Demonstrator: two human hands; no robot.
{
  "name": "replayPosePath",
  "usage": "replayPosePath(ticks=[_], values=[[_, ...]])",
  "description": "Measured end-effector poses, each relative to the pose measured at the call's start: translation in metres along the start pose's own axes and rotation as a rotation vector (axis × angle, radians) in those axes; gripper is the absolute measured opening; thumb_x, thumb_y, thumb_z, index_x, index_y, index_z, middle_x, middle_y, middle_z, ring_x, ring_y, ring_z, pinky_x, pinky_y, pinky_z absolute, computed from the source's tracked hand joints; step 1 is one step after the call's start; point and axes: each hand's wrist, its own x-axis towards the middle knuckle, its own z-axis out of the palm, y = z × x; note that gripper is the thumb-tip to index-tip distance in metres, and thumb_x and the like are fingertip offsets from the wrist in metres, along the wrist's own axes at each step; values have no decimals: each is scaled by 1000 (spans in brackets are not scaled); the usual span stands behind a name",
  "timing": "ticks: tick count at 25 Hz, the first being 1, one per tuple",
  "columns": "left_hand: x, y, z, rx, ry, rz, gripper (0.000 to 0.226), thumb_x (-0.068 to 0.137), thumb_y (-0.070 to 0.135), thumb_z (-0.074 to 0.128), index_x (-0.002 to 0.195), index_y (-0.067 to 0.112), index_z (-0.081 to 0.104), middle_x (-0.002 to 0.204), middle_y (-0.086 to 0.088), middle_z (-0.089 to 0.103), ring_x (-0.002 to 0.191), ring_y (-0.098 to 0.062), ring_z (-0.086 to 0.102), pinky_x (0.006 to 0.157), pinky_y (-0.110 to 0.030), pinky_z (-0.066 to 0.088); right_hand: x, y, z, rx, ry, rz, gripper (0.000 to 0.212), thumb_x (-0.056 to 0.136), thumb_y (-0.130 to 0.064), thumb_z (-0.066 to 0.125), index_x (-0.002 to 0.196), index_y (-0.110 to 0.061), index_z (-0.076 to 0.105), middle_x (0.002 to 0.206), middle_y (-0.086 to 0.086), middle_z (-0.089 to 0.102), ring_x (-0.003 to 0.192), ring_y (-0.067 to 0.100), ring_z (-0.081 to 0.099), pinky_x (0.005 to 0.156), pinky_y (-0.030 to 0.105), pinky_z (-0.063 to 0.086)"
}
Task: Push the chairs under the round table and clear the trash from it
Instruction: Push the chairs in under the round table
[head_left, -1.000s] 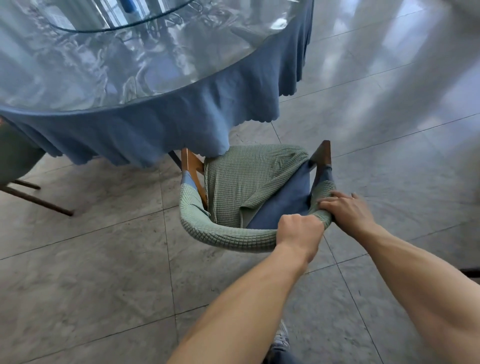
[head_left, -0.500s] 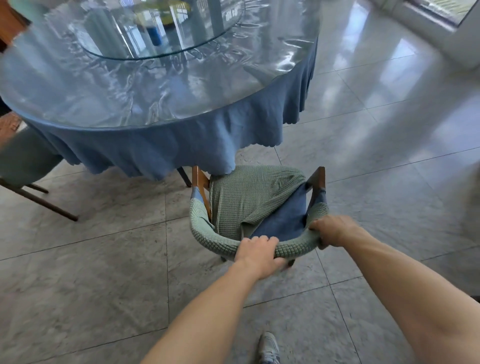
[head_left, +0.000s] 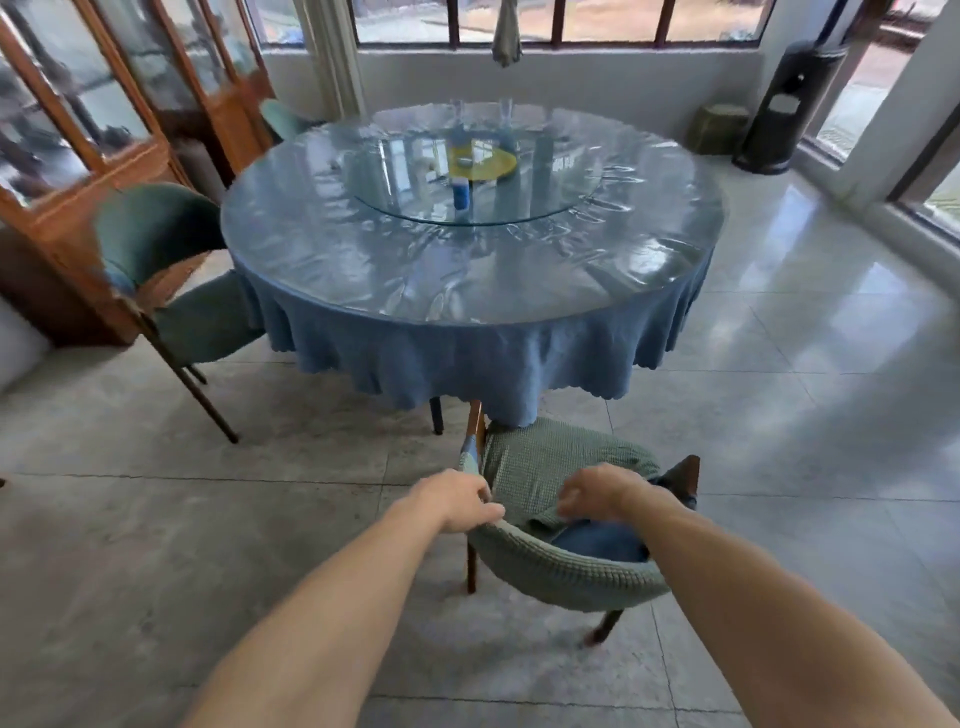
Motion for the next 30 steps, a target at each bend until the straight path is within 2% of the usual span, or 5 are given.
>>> replayPosePath(ticks=[6, 11, 18, 23, 30], values=[[-66, -139, -75, -193, 181, -170, 57, 83, 67, 54, 125, 30, 62, 132, 4, 62, 115, -17, 59, 97, -37, 48, 33, -142, -73, -39, 157, -184, 38, 91, -55, 54, 119, -34, 66, 123, -2, 66, 111, 23, 60, 95, 38, 49], [-126, -272, -124, -219, 322, -313, 57, 87, 64, 54, 130, 27, 58, 132, 2, 60, 115, -19, 58, 95, -38, 49, 53, -304, -122, -241, 230, -395, 42, 102, -44, 41, 138, -29, 55, 143, -3, 53, 130, 29, 48, 106, 39, 38], [-203, -452, -142, -297, 420, -457, 56, 91, 60, 54, 131, 22, 58, 135, 0, 58, 117, -21, 57, 96, -37, 48, 95, -503, -134, -125, 314, -560, 36, 97, -49, 48, 126, -34, 63, 129, -9, 64, 123, 22, 55, 98, 35, 44], [-221, -540, -139, -375, 429, -547, 58, 89, 61, 54, 133, 24, 57, 136, 0, 58, 118, -21, 56, 98, -37, 47, 133, -597, -136, -131, 268, -619, 32, 94, -49, 55, 120, -34, 65, 121, -6, 68, 110, 19, 62, 92, 33, 48], [-180, -631, -165, -416, 395, -597, 56, 85, 63, 56, 128, 27, 61, 130, 3, 61, 113, -18, 58, 95, -35, 48, 221, -678, -172, -170, 263, -638, 34, 95, -48, 53, 123, -34, 65, 124, -4, 67, 113, 20, 62, 96, 36, 50]])
